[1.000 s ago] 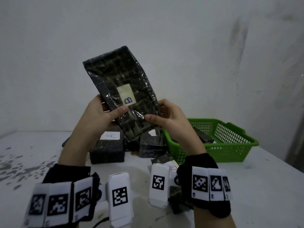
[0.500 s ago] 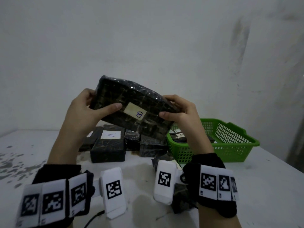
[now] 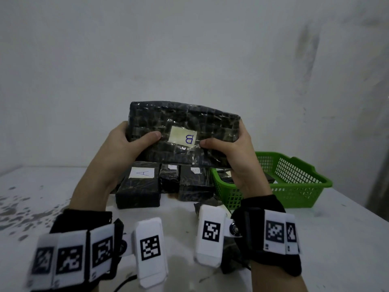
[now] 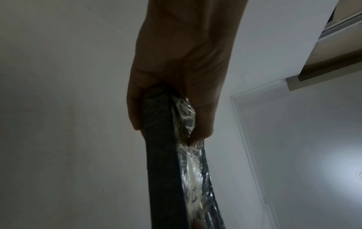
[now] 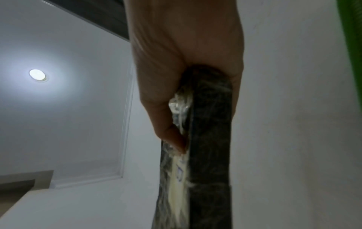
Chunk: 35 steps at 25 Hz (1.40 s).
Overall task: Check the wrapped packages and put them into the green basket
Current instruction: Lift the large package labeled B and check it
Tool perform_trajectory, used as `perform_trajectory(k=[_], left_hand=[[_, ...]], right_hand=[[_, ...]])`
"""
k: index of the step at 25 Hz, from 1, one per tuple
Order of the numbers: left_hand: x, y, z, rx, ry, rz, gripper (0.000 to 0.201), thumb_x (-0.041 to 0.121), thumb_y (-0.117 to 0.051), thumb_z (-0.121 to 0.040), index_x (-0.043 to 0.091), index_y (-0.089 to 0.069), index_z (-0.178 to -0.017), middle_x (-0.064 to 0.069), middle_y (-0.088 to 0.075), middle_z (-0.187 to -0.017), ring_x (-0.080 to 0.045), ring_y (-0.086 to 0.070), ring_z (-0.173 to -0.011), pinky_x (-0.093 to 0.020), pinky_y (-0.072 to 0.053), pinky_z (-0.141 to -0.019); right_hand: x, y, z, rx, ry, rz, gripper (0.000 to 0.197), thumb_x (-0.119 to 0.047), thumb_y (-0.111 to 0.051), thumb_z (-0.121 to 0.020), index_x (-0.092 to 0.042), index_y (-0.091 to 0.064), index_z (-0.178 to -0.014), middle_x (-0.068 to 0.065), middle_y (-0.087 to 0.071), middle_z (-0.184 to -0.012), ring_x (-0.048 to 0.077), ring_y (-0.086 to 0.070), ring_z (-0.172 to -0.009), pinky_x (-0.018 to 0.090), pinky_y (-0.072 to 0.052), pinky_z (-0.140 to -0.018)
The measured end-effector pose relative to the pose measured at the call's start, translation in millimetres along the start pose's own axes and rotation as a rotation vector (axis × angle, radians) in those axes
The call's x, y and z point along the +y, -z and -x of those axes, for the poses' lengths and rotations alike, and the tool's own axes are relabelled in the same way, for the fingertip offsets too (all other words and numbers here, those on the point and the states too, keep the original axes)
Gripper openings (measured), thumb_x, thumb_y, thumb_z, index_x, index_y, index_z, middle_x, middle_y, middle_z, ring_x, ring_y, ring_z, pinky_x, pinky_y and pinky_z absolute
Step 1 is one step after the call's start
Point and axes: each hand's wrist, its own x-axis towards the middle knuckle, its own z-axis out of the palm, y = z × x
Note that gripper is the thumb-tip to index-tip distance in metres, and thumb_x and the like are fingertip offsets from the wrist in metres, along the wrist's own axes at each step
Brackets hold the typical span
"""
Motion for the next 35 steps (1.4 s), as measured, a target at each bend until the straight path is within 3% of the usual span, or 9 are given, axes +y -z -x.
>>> perform_trajectory(k=[2,6,11,15,19,22,26,30,35], left_hand=[[-1.1,-1.2,-0.3,-0.004,-0.003,-0.034,0.013,0.020,-0.066,-0.079,0.020,-0.058,-0.089,0.000,-0.066,-0.091,-0.014,-0.065,-0.082,-0.026,-0.050,-0.072],[-1.8,-6.2,-3.9,0.103,0.002,0.001,0.023,0.007,-0.069,-0.076,0.009,-0.059,-0.097,-0.004,-0.065,-0.089,-0.017,-0.064,-0.079,-0.025,-0.051,-0.067],[-2.1,-7.9,-4.5,0.153,-0.028,-0.023,0.034,0.010,-0.071,-0.075,0.006,-0.058,-0.107,-0.003,-0.065,-0.091,-0.017,-0.063,-0.080,-0.026,-0.050,-0.070],[2.6,-7.9,-3.2,0.111,-0.010,0.041,0.037,0.008,-0.072,-0.073,0.006,-0.058,-0.107,-0.004,-0.066,-0.090,-0.018,-0.066,-0.078,-0.031,-0.056,-0.070],[1.8,-11.2,-3.1,0.115,0.030,0.130,0.041,0.008,-0.071,-0.073,0.002,-0.056,-0.111,-0.012,-0.066,-0.099,-0.023,-0.065,-0.085,-0.039,-0.054,-0.081],[2.0,-12.3,-1.0,0.159,-0.044,-0.067,0.057,0.017,-0.073,-0.075,0.008,-0.044,-0.123,-0.002,-0.057,-0.109,-0.020,-0.058,-0.099,-0.030,-0.048,-0.080],[4.7,-7.7,2.4,0.096,-0.165,-0.312,0.078,0.027,-0.072,-0.075,0.026,-0.028,-0.139,0.007,-0.042,-0.122,-0.009,-0.043,-0.112,-0.030,-0.037,-0.094],[-0.1,-8.7,2.2,-0.134,-0.079,-0.213,0.017,0.012,-0.068,-0.080,0.027,-0.062,-0.087,0.008,-0.065,-0.095,-0.013,-0.066,-0.079,-0.037,-0.053,-0.086],[-2.7,-12.7,-1.2,-0.021,-0.124,-0.147,0.023,0.008,-0.065,-0.082,0.016,-0.048,-0.070,0.001,-0.063,-0.086,-0.021,-0.062,-0.069,-0.016,-0.046,-0.046]], right_hand=[[-0.5,-1.1,0.0,0.013,0.021,0.012,0.048,0.014,-0.071,-0.065,-0.016,-0.050,-0.095,0.005,-0.066,-0.083,0.020,-0.067,-0.072,0.030,-0.055,-0.060],[-2.4,-5.0,1.7,0.014,0.079,0.031,0.050,0.015,-0.071,-0.065,-0.015,-0.048,-0.098,0.006,-0.062,-0.090,0.016,-0.066,-0.074,0.025,-0.055,-0.060],[-2.6,-6.9,1.5,0.035,0.133,0.070,0.052,0.013,-0.072,-0.067,-0.015,-0.046,-0.103,0.009,-0.059,-0.101,0.016,-0.064,-0.085,0.022,-0.055,-0.065],[1.1,-2.2,-1.4,0.067,0.072,0.122,0.054,-0.001,-0.076,-0.070,-0.016,-0.047,-0.113,0.006,-0.062,-0.112,0.020,-0.063,-0.100,0.031,-0.056,-0.080],[6.9,0.2,-3.9,0.090,-0.065,0.121,0.043,-0.014,-0.071,-0.079,-0.007,-0.050,-0.116,0.006,-0.066,-0.104,0.014,-0.067,-0.088,0.028,-0.057,-0.077],[5.7,2.3,-2.8,0.082,-0.073,-0.043,0.026,-0.002,-0.065,-0.082,-0.010,-0.054,-0.105,0.007,-0.065,-0.093,0.014,-0.068,-0.075,0.027,-0.058,-0.070],[-0.7,6.0,-2.9,0.075,-0.039,-0.108,0.032,0.005,-0.065,-0.078,-0.010,-0.057,-0.106,0.003,-0.067,-0.088,0.012,-0.068,-0.074,0.026,-0.056,-0.067],[-3.0,2.9,-3.0,0.091,-0.012,-0.097,0.038,0.007,-0.068,-0.074,-0.005,-0.056,-0.108,0.004,-0.067,-0.089,0.011,-0.068,-0.076,0.029,-0.058,-0.074],[-0.4,-0.5,-0.9,-0.048,-0.061,0.044,0.036,0.000,-0.061,-0.084,-0.012,-0.053,-0.117,0.006,-0.063,-0.108,0.016,-0.065,-0.091,0.029,-0.055,-0.080]])
